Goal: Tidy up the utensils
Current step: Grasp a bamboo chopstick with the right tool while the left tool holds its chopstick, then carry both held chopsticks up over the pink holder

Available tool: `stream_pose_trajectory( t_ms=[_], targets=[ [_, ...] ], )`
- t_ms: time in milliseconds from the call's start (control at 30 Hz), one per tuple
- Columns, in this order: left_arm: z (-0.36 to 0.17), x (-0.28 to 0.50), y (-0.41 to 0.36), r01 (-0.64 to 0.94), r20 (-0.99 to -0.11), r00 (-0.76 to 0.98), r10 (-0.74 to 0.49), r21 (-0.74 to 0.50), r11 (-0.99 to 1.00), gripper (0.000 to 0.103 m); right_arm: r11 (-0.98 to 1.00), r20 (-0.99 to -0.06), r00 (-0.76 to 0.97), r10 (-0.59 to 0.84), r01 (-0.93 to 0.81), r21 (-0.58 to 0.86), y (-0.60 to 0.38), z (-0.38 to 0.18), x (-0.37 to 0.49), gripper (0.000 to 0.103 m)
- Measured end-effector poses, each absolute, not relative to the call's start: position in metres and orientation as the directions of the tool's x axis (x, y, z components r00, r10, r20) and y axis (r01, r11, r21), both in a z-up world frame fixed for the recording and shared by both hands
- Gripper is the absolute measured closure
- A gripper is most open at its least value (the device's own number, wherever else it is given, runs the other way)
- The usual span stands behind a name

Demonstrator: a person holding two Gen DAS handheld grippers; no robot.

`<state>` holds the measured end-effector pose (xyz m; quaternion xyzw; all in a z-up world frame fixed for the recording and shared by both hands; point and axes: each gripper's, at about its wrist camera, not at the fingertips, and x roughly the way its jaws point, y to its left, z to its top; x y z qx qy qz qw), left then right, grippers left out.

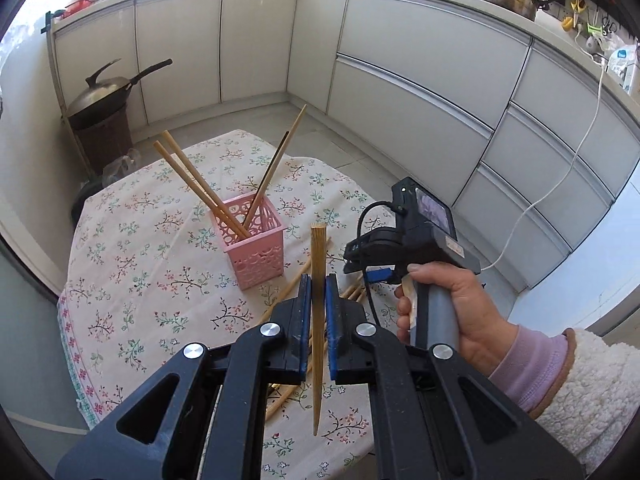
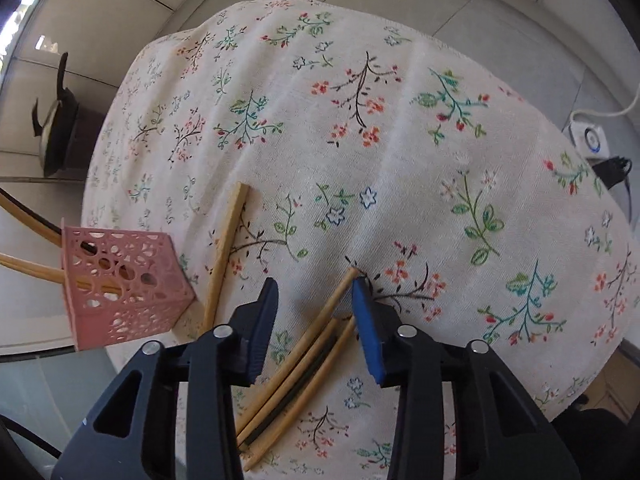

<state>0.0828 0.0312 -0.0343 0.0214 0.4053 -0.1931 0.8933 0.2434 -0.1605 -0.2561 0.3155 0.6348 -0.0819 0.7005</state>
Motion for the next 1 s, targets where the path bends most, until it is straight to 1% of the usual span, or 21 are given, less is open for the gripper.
stream_pose_trajectory(
  t_ms=[33,133,267,400,600,833,1000],
  targets=[
    [-0.034,0.083,0.032,0.361,-0.732,0.597,-0.328,-0.12,0.925,0.097,0.793,-0.944,0.186,0.271,0.513,0.328,-0.16,-0.257,0.244,0.089],
    [-0.035,0.084,0.032,0.354,-0.736,0.596,-0.321,-0.119,0.928,0.097,0.775,-0.935,0.208,0.286,0.524,0.354,-0.164,-0.259,0.244,0.092],
    [-0.036,0.087,0.035,0.337,-0.736,0.601,-0.312,-0.121,0.934,0.097,0.735,-0.905,0.286,0.314,0.531,0.422,-0.179,-0.253,0.233,0.094],
    [-0.027,0.083,0.04,0.329,-0.71,0.629,-0.318,-0.127,0.936,0.097,0.742,-0.866,0.385,0.32,0.466,0.482,-0.184,-0.214,0.22,0.095],
    [-0.011,0.074,0.049,0.307,-0.668,0.674,-0.317,-0.137,0.942,0.097,0.79,-0.797,0.523,0.301,0.332,0.516,-0.19,-0.147,0.187,0.095],
    [0.013,0.068,0.065,0.241,-0.595,0.746,-0.299,-0.177,0.954,0.097,0.838,-0.724,0.62,0.301,0.19,0.511,-0.195,-0.085,0.153,0.097],
    [0.025,0.071,0.074,0.161,-0.545,0.798,-0.258,-0.219,0.962,0.097,0.86,-0.683,0.674,0.282,0.138,0.491,-0.2,-0.051,0.137,0.098]
  ],
)
